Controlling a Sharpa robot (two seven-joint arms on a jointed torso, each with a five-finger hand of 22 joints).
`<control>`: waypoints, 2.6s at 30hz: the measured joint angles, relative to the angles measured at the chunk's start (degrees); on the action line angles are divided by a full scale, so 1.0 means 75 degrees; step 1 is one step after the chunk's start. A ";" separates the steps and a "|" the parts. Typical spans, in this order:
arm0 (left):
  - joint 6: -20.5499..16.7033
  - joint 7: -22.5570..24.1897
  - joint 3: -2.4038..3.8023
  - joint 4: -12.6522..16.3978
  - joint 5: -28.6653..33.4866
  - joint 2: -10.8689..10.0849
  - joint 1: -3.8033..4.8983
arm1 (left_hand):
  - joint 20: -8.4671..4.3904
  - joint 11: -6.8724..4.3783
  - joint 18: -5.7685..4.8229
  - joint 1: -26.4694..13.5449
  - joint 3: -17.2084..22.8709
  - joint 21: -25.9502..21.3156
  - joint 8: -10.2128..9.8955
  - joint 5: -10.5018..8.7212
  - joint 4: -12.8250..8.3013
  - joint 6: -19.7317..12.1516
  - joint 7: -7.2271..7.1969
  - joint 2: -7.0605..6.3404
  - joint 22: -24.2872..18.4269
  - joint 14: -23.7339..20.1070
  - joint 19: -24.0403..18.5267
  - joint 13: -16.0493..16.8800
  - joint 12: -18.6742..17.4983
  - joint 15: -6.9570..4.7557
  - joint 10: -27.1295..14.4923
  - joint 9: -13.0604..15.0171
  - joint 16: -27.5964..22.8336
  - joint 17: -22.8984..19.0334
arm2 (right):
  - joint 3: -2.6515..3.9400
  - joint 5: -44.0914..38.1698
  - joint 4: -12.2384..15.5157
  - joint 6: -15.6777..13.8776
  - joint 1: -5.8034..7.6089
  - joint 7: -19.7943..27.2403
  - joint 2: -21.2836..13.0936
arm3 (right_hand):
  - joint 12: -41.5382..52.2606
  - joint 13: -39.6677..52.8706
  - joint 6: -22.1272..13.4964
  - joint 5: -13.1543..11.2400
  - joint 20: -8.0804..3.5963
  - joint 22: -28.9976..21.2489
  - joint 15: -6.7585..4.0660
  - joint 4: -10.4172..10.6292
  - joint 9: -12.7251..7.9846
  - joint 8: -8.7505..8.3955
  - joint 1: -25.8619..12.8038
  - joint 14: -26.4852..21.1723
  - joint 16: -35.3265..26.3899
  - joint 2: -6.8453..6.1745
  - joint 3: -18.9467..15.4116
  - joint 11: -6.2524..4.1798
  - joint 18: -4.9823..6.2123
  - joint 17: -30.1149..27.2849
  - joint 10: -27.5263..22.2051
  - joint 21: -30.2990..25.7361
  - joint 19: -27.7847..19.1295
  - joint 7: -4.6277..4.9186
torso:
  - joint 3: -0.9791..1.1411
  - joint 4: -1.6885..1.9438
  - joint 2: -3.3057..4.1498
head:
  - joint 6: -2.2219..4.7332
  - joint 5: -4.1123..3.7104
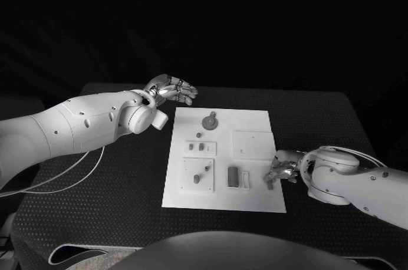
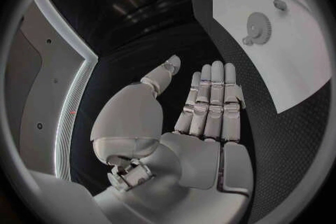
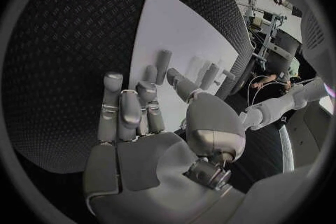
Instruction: Assemble the parts on the task board
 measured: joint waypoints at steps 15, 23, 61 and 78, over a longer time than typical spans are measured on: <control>0.0002 -0.0003 0.0000 0.0007 0.0000 -0.0002 0.0001 | 0.0000 0.0000 0.0000 0.0000 0.0001 0.0000 0.0000 0.0000 0.0000 0.0000 0.0000 0.0000 0.0001 0.0000 0.0000 -0.0007 0.0000 0.0000 0.0000 -0.0006 -0.0029 0.0015 | -0.0001 -0.0664 0.0038 0.0105 -0.0048 -0.0069 0.0154 | -0.0001 -0.0023 0.0030 -0.0001 0.0030 0.0006 -0.0002 -0.0146 0.0202 0.0117 0.0786 -0.0030 0.0000 -0.0163 -0.0011 -0.0012 0.0018 -0.0087 -0.0010 0.0033 -0.0033 -0.0028 | -0.0001 -0.0001 -0.0002 | 0.0000 -0.0012; 0.0002 -0.0003 0.0000 0.0007 0.0000 0.0000 0.0001 | 0.0000 0.0000 0.0000 0.0000 0.0001 0.0000 0.0000 0.0000 0.0000 0.0000 0.0000 0.0000 -0.0006 0.0000 0.0000 -0.0007 0.0000 0.0000 0.0000 -0.0006 -0.0029 0.0023 | -0.0018 -0.0649 0.0087 -0.0099 -0.0075 -0.0075 0.0111 | -0.0001 -0.0064 0.0108 -0.0004 0.0031 0.0006 -0.0003 -0.0110 0.0203 0.0119 0.0691 -0.0030 0.0000 0.0115 -0.0092 -0.0049 0.0021 -0.0076 0.0029 0.0033 -0.0034 -0.0026 | 0.0000 -0.0001 -0.0003 | 0.0000 -0.0023; 0.0008 -0.0003 0.0000 0.0002 0.0007 0.0022 0.0001 | 0.0000 0.0000 0.0001 -0.0071 -0.0039 0.0000 0.0000 0.0000 0.0039 0.0000 0.0000 0.0010 -0.0012 0.0000 0.0000 -0.0012 0.0000 0.0000 0.0000 -0.0021 -0.0059 0.0078 | -0.0058 0.1885 0.0493 -0.1331 -0.0058 0.0217 0.0256 | -0.0039 -0.0143 0.0218 -0.0008 0.0043 0.0003 -0.0070 -0.0105 -0.1159 -0.0099 0.0308 -0.0020 -0.0035 0.0549 -0.0178 -0.0120 0.0126 -0.0252 0.0067 0.0032 -0.0046 -0.0082 | 0.0009 -0.0008 -0.0003 | 0.0000 -0.0048; 0.0011 -0.0003 0.0000 0.0002 0.0009 0.0022 0.0001 | 0.0000 0.0000 0.0001 -0.0070 -0.0039 0.0000 0.0000 0.0000 0.0039 0.0000 0.0000 0.0011 -0.0018 0.0000 0.0000 -0.0011 0.0000 0.0000 0.0000 -0.0020 -0.0089 0.0090 | -0.0056 0.1831 0.0316 -0.1373 -0.0058 0.0237 0.0430 | -0.0038 -0.0142 0.0218 -0.0008 0.0043 0.0002 -0.0058 -0.0105 -0.1160 -0.0099 0.0280 -0.0028 -0.0064 0.0520 -0.0177 -0.0119 0.0122 -0.0253 0.0067 0.0032 -0.0047 -0.0083 | 0.0000 0.0004 -0.0001 | 0.0000 -0.0028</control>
